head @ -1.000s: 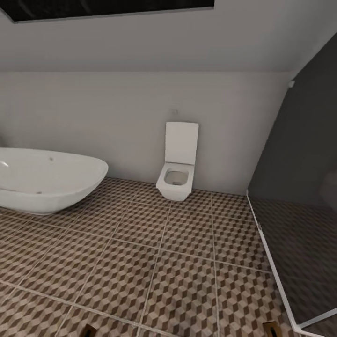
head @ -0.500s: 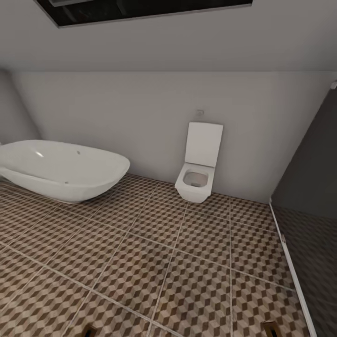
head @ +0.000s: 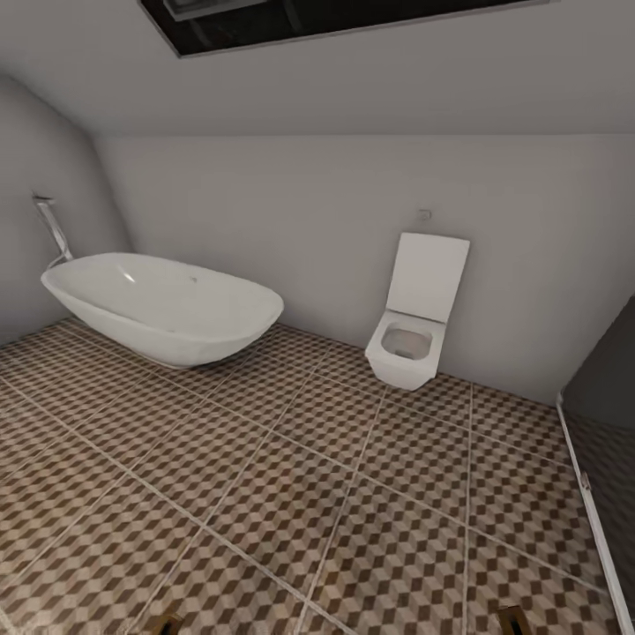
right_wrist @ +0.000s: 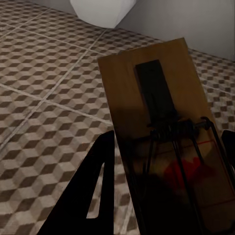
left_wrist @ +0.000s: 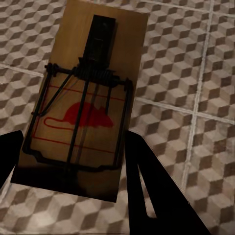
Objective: Take the four mousetraps from the cabinet in the bathroom and place them on the bathroom floor. Make sure all four end up on the same floor surface, and ensure that at least two of them are either under or directly next to the same bathroom sink.
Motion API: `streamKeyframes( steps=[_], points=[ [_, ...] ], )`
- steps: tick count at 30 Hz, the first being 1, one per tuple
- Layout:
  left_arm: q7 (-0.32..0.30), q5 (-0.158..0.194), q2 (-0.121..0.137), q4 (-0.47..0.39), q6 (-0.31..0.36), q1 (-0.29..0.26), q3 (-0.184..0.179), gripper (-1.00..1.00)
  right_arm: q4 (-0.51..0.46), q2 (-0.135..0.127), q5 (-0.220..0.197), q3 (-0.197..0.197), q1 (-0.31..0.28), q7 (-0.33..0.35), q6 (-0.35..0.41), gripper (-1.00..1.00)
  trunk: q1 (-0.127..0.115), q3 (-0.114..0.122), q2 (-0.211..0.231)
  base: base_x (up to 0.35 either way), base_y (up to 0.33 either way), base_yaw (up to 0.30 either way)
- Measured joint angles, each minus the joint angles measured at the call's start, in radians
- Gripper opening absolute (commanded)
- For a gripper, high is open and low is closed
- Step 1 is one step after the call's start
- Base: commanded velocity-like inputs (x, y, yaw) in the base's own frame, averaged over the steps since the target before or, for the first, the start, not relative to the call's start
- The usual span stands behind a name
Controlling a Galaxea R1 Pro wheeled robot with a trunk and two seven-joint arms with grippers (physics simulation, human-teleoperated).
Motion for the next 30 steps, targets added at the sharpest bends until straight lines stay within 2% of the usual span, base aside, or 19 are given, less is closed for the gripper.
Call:
streamKeyframes(
  steps=[30],
  points=[
    [0.0,0.0,0.0,0.0,0.0,0.001,0.0,-1.0,0.0,0.0,0.0,0.0,0.0,0.0,0.0,-1.0,0.0,0.0,0.0,0.0,0.0,0.287]
  ],
)
